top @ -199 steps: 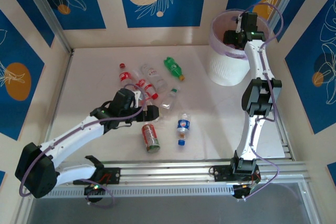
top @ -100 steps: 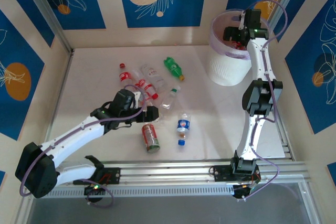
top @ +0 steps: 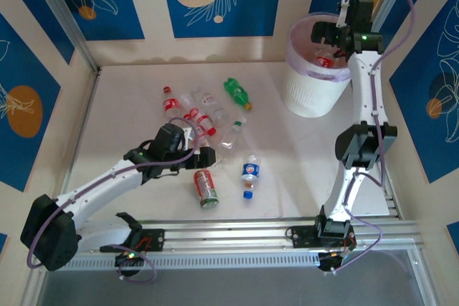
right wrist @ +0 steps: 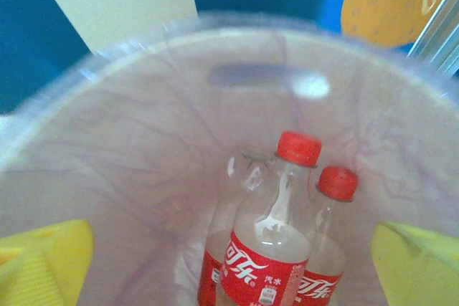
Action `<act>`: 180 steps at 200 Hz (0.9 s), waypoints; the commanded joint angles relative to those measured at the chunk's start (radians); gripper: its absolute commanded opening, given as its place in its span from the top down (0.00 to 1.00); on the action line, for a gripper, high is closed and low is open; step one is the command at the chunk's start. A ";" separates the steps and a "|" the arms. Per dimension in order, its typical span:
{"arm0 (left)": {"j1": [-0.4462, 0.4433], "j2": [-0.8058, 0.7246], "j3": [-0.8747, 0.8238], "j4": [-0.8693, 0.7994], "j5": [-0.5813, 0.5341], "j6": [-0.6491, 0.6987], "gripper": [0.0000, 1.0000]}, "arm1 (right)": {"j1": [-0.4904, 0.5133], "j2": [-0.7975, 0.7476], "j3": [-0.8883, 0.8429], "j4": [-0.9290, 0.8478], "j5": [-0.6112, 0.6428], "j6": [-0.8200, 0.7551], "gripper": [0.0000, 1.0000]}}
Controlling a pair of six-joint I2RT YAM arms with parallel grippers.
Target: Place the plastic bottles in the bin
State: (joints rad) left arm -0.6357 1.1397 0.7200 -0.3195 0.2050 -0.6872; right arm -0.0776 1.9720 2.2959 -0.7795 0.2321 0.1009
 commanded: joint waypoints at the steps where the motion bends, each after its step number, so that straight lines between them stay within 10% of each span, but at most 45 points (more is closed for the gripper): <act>1: 0.012 -0.014 -0.007 -0.030 -0.024 -0.020 0.00 | 0.020 -0.108 -0.022 -0.005 -0.030 0.016 0.01; 117: -0.113 -0.058 0.014 -0.298 -0.081 -0.267 0.00 | 0.269 -0.546 -0.482 0.051 -0.037 0.096 0.01; 180: -0.217 -0.060 -0.164 -0.112 -0.066 -0.480 0.00 | 0.357 -0.692 -0.713 0.081 -0.089 0.170 0.01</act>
State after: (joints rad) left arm -0.8352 1.0870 0.6113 -0.4934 0.1402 -1.0618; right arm 0.2687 1.3323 1.6531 -0.7330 0.1780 0.2157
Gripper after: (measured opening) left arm 0.999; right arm 0.991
